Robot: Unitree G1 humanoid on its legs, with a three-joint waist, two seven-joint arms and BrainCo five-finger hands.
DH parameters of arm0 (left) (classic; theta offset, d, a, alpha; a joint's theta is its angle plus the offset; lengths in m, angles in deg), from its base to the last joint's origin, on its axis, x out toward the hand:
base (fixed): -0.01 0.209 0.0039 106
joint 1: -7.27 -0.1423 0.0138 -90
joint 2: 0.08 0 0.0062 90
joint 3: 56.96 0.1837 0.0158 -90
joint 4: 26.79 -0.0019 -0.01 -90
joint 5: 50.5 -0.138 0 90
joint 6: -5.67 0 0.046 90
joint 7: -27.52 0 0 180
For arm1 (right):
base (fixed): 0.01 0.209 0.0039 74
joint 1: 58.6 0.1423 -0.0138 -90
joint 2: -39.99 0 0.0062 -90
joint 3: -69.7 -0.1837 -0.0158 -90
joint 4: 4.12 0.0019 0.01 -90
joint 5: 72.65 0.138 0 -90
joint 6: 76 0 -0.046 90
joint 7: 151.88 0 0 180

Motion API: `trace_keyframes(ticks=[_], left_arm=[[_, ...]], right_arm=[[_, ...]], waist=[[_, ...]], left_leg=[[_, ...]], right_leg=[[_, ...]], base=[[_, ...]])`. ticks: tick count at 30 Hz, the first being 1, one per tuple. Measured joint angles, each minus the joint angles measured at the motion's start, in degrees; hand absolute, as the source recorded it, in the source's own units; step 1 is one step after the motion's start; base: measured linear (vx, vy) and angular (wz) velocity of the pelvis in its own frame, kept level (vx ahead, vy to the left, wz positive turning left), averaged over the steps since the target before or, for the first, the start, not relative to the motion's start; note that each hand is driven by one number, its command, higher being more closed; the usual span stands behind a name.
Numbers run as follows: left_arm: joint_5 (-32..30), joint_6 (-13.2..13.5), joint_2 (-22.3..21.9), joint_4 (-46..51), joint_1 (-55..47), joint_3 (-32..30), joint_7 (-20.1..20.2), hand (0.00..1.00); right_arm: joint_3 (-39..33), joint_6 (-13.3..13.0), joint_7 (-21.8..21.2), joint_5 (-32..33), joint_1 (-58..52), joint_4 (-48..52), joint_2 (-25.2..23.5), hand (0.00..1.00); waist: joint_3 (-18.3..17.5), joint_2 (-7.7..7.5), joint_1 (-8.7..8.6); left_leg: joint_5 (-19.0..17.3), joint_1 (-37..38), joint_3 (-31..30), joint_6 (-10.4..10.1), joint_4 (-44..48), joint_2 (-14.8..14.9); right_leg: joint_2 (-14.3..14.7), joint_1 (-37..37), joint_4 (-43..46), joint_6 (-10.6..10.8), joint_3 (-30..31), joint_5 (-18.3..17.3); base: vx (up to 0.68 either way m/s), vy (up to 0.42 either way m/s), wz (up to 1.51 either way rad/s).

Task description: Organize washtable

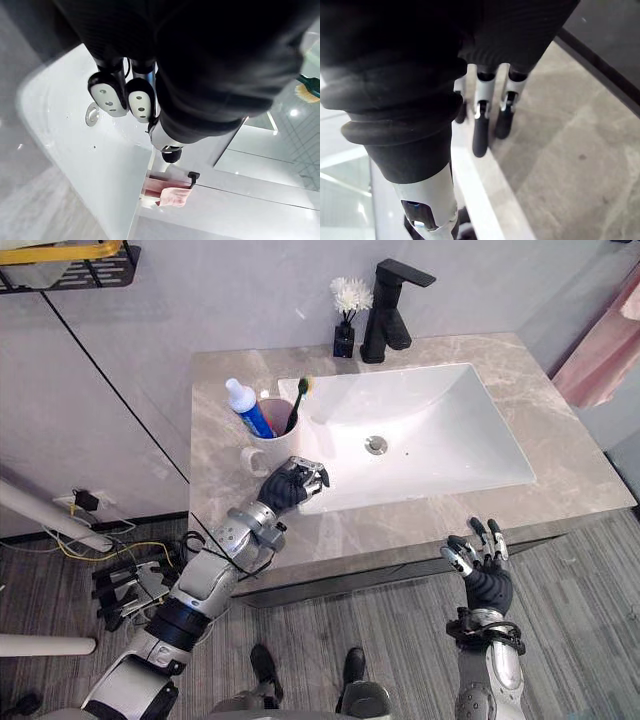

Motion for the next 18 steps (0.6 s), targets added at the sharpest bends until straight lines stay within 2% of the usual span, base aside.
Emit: trace_keyframes(ticks=[3,9,18], left_arm=[[-0.6,1.1,0.1,0.0,1.0,-0.2,0.0,1.0],[-0.6,1.7,0.1,0.0,3.0,-1.2,0.0,1.0],[-0.6,2.6,0.2,-0.3,4.9,-5.8,-1.2,1.0]], right_arm=[[-0.5,0.0,0.0,0.0,0.0,1.0,0.2,0.0],[-0.8,-1.1,0.0,0.0,0.4,1.5,0.3,0.0],[-1.1,-1.6,0.0,0.0,0.6,2.3,0.3,0.0]], waist=[[1.3,-0.1,0.01],[2.6,-0.13,0.0],[4.4,-0.44,-0.01]], left_leg=[[0.0,-0.1,-0.1,0.0,0.0,0.0],[0.0,-0.9,-0.1,0.0,0.0,0.0],[0.0,-1.2,-0.1,0.0,0.0,0.0]], right_leg=[[-0.1,-0.2,0.3,0.0,0.0,0.0],[0.0,-1.0,0.5,0.0,0.0,0.0],[0.0,-1.4,0.7,0.0,0.0,0.0]], base=[[0.0,0.0,0.0],[0.0,0.0,0.0],[0.0,0.001,0.0]])
